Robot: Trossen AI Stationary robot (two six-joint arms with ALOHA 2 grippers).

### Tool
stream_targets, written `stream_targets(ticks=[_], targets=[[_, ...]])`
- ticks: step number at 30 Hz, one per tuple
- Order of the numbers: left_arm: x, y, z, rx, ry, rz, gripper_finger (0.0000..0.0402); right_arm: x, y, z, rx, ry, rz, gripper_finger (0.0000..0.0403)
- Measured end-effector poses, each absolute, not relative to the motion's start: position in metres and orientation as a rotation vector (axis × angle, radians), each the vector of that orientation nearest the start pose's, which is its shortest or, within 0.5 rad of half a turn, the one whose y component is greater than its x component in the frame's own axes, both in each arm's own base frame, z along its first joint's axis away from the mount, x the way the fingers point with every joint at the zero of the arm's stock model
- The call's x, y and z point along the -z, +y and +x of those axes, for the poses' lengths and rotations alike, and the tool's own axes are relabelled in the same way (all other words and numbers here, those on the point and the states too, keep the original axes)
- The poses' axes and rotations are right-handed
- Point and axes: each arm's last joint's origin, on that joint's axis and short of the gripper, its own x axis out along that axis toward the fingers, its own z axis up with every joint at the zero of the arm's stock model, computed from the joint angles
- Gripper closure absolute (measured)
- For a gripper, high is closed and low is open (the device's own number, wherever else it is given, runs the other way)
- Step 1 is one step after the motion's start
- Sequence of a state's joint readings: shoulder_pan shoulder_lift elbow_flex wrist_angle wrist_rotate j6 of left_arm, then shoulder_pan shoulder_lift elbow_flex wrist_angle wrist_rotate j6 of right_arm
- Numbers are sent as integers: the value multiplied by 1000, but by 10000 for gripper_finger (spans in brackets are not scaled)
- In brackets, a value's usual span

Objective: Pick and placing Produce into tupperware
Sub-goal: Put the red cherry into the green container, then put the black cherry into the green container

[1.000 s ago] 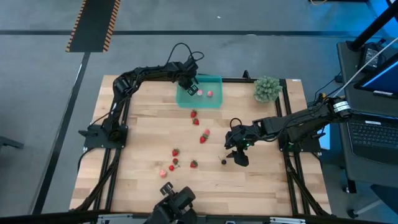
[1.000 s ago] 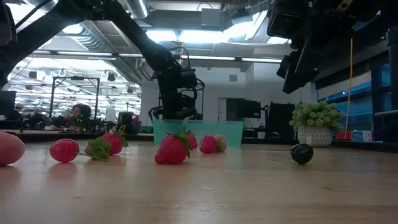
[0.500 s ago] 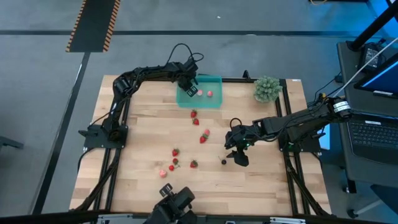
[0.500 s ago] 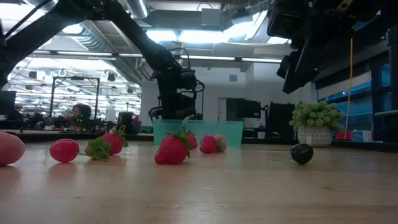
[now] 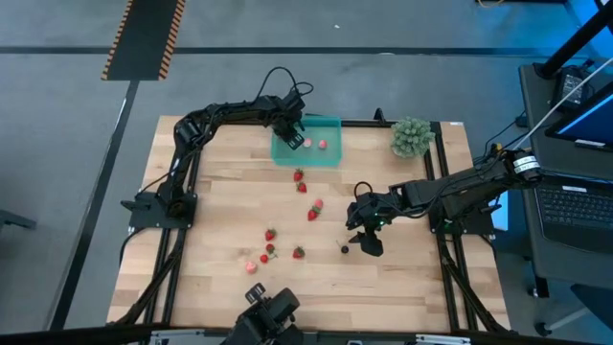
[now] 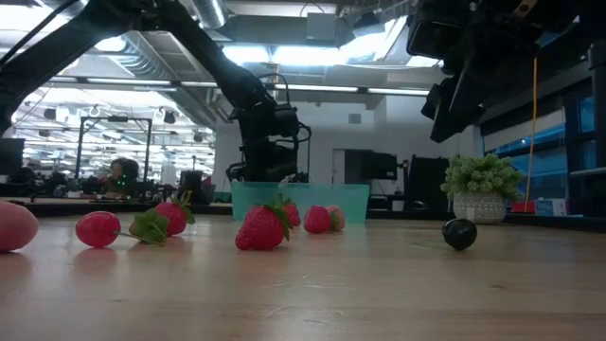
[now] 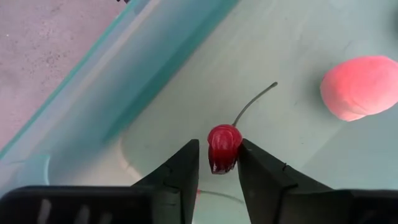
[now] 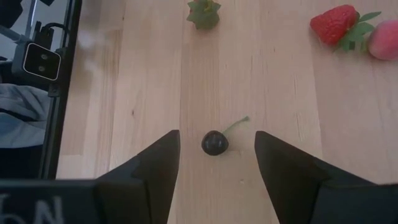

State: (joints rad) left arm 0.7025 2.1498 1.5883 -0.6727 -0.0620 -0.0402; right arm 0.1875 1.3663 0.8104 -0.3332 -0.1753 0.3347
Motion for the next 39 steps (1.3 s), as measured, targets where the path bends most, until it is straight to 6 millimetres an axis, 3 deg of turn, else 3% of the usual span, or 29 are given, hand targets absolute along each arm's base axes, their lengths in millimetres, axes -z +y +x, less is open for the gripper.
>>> stream_targets(ticks=[17, 26, 32, 35, 37, 39], targets=[[-161, 284, 331, -714, 1205, -418, 235, -209, 55, 261, -186, 942, 304, 192], [-204, 285, 341, -694, 1214, -417, 239, -209, 55, 261, -186, 943, 304, 192], [-203, 280, 334, -688, 1304, -439, 237, -209, 55, 261, -186, 943, 304, 192], [-202, 282, 334, -531, 1251, -507, 237, -209, 55, 261, -186, 943, 304, 192], [-202, 286, 331, -696, 1263, -506, 240, -209, 55, 261, -186, 943, 304, 192], [-201, 283, 326, -678, 1349, -442, 244, -209, 55, 261, -186, 943, 304, 192]])
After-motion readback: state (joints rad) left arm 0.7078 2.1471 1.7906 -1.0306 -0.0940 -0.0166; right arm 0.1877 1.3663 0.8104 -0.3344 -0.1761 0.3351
